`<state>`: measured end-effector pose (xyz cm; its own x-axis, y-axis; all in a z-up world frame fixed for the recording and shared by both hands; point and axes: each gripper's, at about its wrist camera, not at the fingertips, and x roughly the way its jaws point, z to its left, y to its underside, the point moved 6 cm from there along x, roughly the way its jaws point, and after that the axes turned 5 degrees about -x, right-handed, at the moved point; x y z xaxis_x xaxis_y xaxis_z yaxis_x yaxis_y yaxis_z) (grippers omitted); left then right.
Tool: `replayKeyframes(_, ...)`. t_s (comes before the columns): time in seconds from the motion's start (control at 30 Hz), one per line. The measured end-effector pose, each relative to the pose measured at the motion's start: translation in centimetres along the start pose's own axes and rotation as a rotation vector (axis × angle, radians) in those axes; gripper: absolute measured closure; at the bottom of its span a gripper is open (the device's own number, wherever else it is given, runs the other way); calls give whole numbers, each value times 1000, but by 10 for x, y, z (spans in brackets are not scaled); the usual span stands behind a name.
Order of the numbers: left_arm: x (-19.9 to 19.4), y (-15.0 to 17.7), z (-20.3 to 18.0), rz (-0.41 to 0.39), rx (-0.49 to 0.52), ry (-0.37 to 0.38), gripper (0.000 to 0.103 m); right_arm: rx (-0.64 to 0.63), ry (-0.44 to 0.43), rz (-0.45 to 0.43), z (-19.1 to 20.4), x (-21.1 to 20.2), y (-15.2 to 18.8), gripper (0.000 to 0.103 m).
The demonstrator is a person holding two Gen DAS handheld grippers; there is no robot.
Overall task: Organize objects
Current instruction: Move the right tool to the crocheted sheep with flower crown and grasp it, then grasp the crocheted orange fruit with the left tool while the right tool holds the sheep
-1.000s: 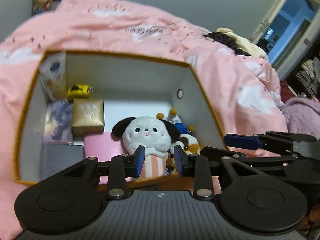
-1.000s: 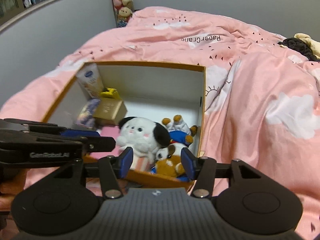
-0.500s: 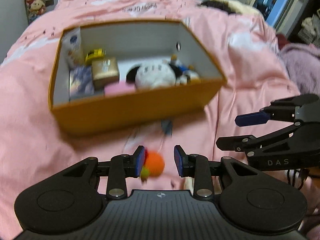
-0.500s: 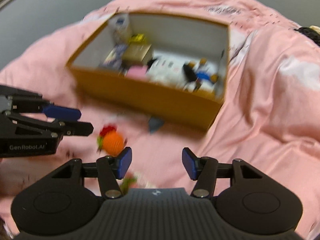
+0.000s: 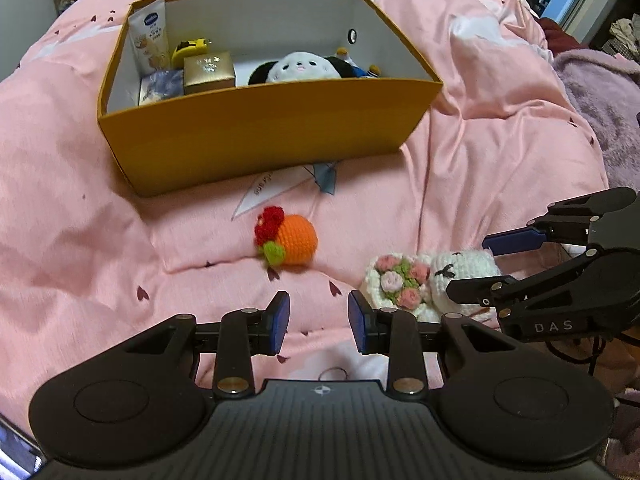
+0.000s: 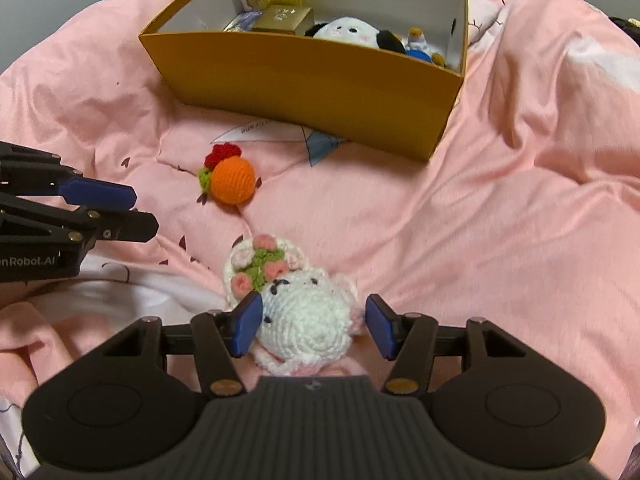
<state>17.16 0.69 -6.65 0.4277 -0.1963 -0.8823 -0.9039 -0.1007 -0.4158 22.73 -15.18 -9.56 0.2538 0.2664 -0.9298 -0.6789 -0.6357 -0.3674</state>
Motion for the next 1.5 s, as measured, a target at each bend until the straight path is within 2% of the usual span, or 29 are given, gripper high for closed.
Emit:
replayKeyframes(0.13,-2,4,-1,1,0,10,67,-17,2,13,8,3,5,44)
replayKeyframes(0.23,-3,4,-1,-1,-1,16,67,-60,15,44,14,13,11,40)
replayKeyframes(0.33,-4,5,-1,-3,0,21,67,-24,4,58,11,26,16,40)
replayKeyframes(0.53,-4,4,6,-23,-36,8,67,8,-4,14,7,18,8,46)
replayKeyframes(0.7,-4,-10,19,-66,-96,13,67,25,14,-81,-1,-2,-15,47)
replayKeyframes(0.73,-2,-13,22,-68,-105,7,66,28,26,-96,-4,-3,-21,47)
replayKeyframes(0.83,7,-21,27,-79,-131,-11,55,50,67,-139,-15,-4,-39,47)
replayKeyframes(1.0,30,-28,31,-51,-165,-11,54,164,66,-186,-33,14,-61,47)
replayKeyframes(1.1,44,-30,36,-27,-207,-20,54,205,56,-160,-39,34,-62,47)
replayKeyframes(1.33,72,-30,46,36,-306,-9,54,212,-32,25,-33,68,-35,45)
replayKeyframes(1.5,85,-34,53,65,-392,43,53,165,-25,-7,-33,57,-39,43)
